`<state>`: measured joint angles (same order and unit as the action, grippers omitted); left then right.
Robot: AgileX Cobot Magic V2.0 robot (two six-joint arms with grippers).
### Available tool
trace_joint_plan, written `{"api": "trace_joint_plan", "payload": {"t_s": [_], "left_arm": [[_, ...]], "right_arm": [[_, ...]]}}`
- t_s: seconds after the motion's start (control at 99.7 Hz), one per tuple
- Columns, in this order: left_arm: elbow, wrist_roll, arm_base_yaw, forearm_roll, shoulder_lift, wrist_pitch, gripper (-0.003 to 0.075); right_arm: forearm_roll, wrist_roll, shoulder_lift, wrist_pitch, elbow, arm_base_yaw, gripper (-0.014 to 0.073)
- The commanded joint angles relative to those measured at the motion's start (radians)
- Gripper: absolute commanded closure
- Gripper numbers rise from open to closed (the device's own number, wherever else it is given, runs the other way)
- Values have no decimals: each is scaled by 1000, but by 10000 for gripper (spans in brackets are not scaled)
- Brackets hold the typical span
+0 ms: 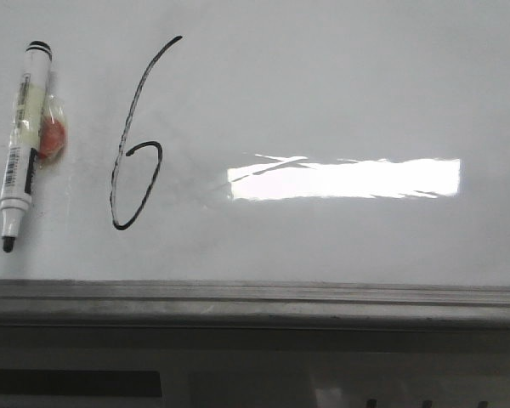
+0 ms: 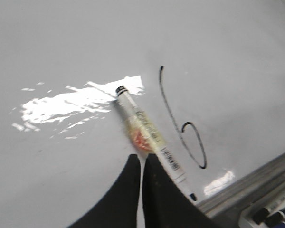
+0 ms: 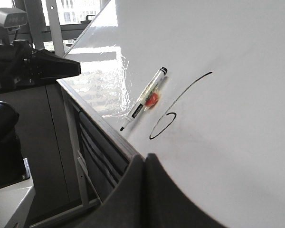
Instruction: Write number 6 on whiteboard
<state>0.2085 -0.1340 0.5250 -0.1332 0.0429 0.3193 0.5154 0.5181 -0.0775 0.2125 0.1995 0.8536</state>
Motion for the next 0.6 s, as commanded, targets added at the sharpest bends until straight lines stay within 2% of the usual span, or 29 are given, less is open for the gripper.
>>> {"api": "trace_joint_plan", "payload": {"t_s": [0.0, 0.181, 0.361, 0.481, 0.592], "left_arm": [[2, 111, -77, 39, 11, -76, 741], [-73, 127, -281, 43, -12, -99, 741], [-142, 127, -433, 67, -78, -99, 741], [-179, 127, -500, 67, -78, -108, 741], [-226, 141, -520, 67, -78, -121, 741]], "right_arm": [[-4, 15, -9, -75, 24, 1, 657], [-4, 15, -9, -75, 24, 1, 657], [-4, 15, -9, -75, 24, 1, 657], [-4, 15, -9, -75, 24, 1, 657], [-4, 15, -9, -75, 24, 1, 657]]}}
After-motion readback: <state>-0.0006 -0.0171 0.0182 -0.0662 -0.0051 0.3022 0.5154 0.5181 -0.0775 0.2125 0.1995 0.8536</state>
